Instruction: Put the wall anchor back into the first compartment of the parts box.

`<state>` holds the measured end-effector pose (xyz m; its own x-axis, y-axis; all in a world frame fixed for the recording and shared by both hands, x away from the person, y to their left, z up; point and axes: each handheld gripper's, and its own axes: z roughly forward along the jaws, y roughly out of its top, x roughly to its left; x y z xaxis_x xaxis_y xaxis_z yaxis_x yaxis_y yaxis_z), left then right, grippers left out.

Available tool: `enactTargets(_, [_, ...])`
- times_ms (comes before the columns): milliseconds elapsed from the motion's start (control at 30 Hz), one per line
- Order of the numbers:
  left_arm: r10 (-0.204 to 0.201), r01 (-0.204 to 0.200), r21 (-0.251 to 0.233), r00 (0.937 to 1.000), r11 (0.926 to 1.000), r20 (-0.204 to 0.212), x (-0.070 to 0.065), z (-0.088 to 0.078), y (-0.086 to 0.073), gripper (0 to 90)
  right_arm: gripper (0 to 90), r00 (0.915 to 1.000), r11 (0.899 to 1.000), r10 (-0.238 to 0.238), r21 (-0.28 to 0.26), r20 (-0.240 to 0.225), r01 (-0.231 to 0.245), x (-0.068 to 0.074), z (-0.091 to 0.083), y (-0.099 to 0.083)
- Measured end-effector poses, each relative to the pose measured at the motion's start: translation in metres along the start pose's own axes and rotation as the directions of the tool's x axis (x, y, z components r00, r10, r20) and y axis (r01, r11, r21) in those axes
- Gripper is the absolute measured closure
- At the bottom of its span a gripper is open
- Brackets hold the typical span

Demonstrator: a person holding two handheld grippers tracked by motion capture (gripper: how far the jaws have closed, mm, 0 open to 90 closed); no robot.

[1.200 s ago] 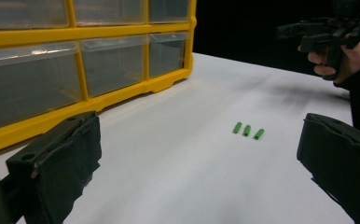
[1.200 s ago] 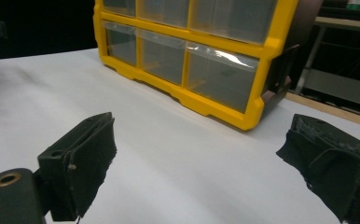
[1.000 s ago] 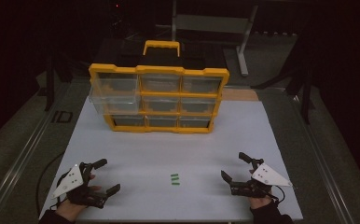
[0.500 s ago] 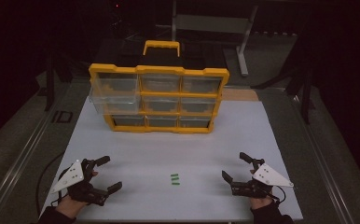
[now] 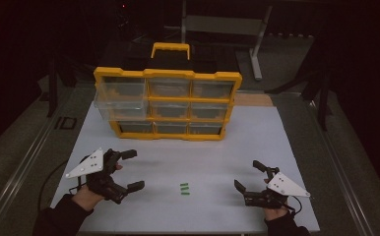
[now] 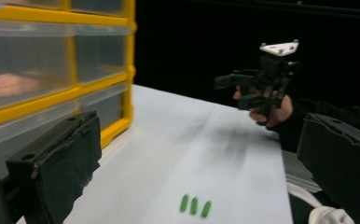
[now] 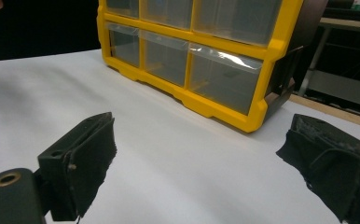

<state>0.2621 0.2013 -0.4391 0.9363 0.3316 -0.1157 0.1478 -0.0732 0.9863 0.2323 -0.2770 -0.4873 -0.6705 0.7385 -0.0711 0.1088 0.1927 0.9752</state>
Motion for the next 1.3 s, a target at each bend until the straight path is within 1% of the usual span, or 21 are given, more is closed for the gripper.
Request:
enactTargets(67, [-0.001,0.001,0.003,0.9999,1.0000,0.012,0.000,0.003,0.002,0.0,8.0,1.0000,1.000,-0.001,-0.001,0.000,0.001,0.000,0.000,0.000])
enactTargets(100, [0.008,-0.008,0.019,0.9992,0.9998,0.040,0.000,0.012,0.006,0.0,8.0,1.0000,1.000,-0.002,-0.001,-0.003,0.002,0.000,0.000,0.000])
enactTargets(133, [0.018,-0.019,0.027,0.9985,0.9994,0.052,0.000,0.016,0.009,0.0,8.0,1.0000,1.000,-0.002,0.000,-0.004,0.002,0.000,0.000,0.000])
enactTargets(200, [0.017,-0.020,0.039,0.9964,0.9990,0.083,0.000,0.025,0.013,0.0,8.0,1.0000,1.000,-0.003,-0.003,-0.005,0.003,0.000,0.000,0.001])
enactTargets(300, [0.027,-0.032,0.054,0.9950,0.9980,0.097,0.001,0.032,0.018,0.0,8.0,1.0000,1.000,-0.001,-0.005,-0.007,0.001,0.000,-0.001,0.001])
enactTargets(400, [0.034,-0.042,0.071,0.9921,0.9966,0.121,0.003,0.046,0.021,0.0,8.0,1.0000,1.000,0.001,-0.011,-0.009,-0.001,0.000,-0.001,0.001])
enactTargets(500, [0.034,-0.044,0.079,0.9918,0.9959,0.124,0.004,0.053,0.020,0.0,8.0,0.9999,1.000,-0.002,-0.011,-0.011,0.002,0.001,-0.001,0.001])
enactTargets(533, [0.027,-0.038,0.089,0.9926,0.9953,0.118,0.005,0.060,0.018,0.0,8.0,0.9999,1.000,-0.005,-0.011,-0.015,0.005,0.001,0.000,0.001])
enactTargets(600, [0.034,-0.046,0.110,0.9933,0.9928,0.111,0.006,0.067,0.014,0.0,8.0,0.9999,1.000,-0.006,-0.011,-0.015,0.006,0.001,0.000,0.000])
enactTargets(633, [0.034,-0.046,0.110,0.9933,0.9928,0.111,0.006,0.067,0.014,0.0,8.0,0.9999,1.000,-0.006,-0.011,-0.015,0.006,0.001,0.000,0.000])
enactTargets(667, [0.040,-0.052,0.128,0.9942,0.9905,0.100,0.008,0.074,0.010,0.0,8.0,0.9999,1.000,-0.007,-0.014,-0.014,0.007,0.000,0.000,0.000])
enactTargets(700, [0.035,-0.050,0.144,0.9941,0.9883,0.102,0.009,0.078,0.008,0.0,8.0,0.9999,1.000,-0.007,-0.015,-0.014,0.007,0.000,0.000,0.000])
enactTargets(733, [0.035,-0.050,0.144,0.9941,0.9883,0.102,0.009,0.078,0.008,0.0,8.0,0.9999,1.000,-0.006,-0.015,-0.014,0.006,0.000,0.000,0.000])
enactTargets(767, [0.021,-0.039,0.165,0.9938,0.9855,0.110,0.011,0.086,0.003,0.0,8.0,0.9999,1.000,-0.006,-0.016,-0.014,0.006,0.000,0.000,0.000])
enactTargets(800, [0.020,-0.040,0.179,0.9938,0.9831,0.109,0.012,0.089,0.001,0.0,8.0,0.9999,1.000,-0.004,-0.015,-0.016,0.004,0.000,0.000,0.000])
enactTargets(967, [0.007,-0.029,0.188,0.9930,0.9817,0.118,0.018,0.102,-0.009,0.0,8.0,0.9998,1.000,-0.003,-0.013,-0.022,0.003,0.000,0.000,0.000])
enactTargets(1000, [-0.004,-0.023,0.208,0.9919,0.9779,0.127,0.021,0.108,-0.014,0.0,8.0,0.9998,1.000,-0.003,-0.013,-0.022,0.002,0.000,0.000,-0.001])
enactTargets(1133, [0.005,-0.034,0.250,0.9934,0.9675,0.115,0.025,0.118,-0.025,0.0,8.0,0.9997,1.000,-0.004,-0.013,-0.024,0.003,0.000,0.000,-0.001])
enactTargets(1200, [0.005,-0.034,0.250,0.9934,0.9675,0.115,0.025,0.118,-0.025,0.0,8.0,0.9997,1.000,-0.005,-0.013,-0.024,0.005,0.000,0.000,0.000])
enactTargets(1233, [0.010,-0.041,0.304,0.9946,0.9519,0.103,0.027,0.125,-0.033,0.0,8.0,0.9997,1.000,-0.005,-0.013,-0.024,0.005,0.000,0.000,0.000])
enactTargets(1300, [0.010,-0.041,0.341,0.9958,0.9391,0.091,0.027,0.128,-0.037,3.9,8.0,0.9997,1.000,-0.005,-0.010,-0.024,0.004,0.000,0.000,-0.001])
